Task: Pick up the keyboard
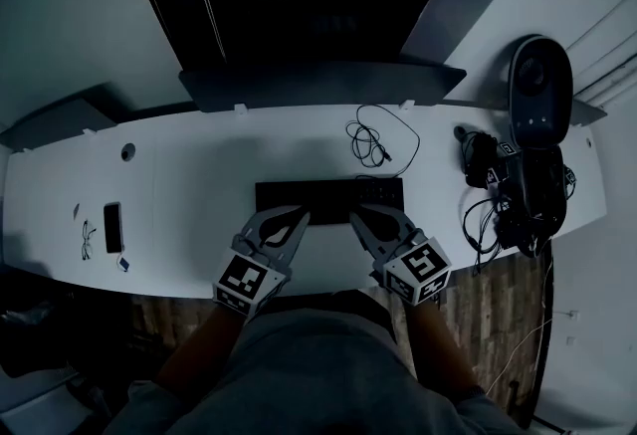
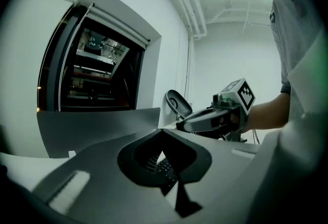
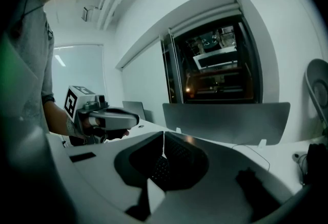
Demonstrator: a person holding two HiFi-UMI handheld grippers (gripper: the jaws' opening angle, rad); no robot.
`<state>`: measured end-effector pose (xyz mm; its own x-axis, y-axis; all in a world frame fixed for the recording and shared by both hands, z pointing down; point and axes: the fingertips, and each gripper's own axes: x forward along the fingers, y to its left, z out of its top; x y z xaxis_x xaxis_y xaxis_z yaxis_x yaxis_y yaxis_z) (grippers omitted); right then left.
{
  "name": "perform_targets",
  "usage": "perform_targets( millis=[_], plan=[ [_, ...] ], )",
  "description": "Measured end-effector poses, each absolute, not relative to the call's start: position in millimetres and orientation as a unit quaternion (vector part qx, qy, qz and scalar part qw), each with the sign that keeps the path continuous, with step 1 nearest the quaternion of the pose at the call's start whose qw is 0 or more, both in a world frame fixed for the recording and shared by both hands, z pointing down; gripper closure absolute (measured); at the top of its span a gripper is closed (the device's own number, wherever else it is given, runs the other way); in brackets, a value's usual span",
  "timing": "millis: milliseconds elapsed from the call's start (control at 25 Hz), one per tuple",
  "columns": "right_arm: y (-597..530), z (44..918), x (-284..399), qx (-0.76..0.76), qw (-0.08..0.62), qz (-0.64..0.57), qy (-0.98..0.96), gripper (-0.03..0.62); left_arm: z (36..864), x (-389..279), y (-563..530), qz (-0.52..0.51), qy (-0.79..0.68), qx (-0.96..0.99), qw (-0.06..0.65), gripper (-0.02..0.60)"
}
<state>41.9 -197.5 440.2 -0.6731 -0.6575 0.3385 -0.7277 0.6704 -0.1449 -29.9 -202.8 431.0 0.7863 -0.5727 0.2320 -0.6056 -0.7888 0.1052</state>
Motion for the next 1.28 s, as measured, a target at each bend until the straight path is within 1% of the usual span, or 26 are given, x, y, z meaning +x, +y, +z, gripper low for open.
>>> perform_targets(
  millis=[240, 560, 600, 640, 960, 1200, 1240, 1280],
  plan=[
    [-207, 460, 43, 0.387, 0.145, 0.154, -0.897, 0.579, 454, -42, -212, 0.100, -0.313, 0.939, 0.098, 0.577],
    [-226, 500, 74, 0.387, 0.180, 0.189, -0.885, 0.579, 488, -45, -230, 0.135, -0.330, 0.927, 0.113, 0.577],
    [-229, 505, 80, 0.386, 0.183, 0.195, -0.883, 0.577, 495, -46, -233, 0.141, -0.334, 0.924, 0.119, 0.573],
    [-231, 511, 86, 0.386, 0.187, 0.200, -0.881, 0.577, 502, -47, -235, 0.146, -0.337, 0.921, 0.129, 0.555],
    [-248, 563, 132, 0.393, 0.223, 0.240, -0.859, 0.577, 561, -70, -259, 0.188, -0.392, 0.880, 0.192, 0.549],
    [-261, 599, 173, 0.412, 0.254, 0.265, -0.834, 0.577, 605, -98, -275, 0.226, -0.434, 0.840, 0.235, 0.520],
    [-263, 605, 181, 0.418, 0.258, 0.270, -0.828, 0.574, 613, -102, -277, 0.231, -0.437, 0.834, 0.246, 0.511],
    [-265, 611, 188, 0.424, 0.262, 0.276, -0.822, 0.552, 621, -106, -278, 0.236, -0.441, 0.827, 0.258, 0.502]
  ],
)
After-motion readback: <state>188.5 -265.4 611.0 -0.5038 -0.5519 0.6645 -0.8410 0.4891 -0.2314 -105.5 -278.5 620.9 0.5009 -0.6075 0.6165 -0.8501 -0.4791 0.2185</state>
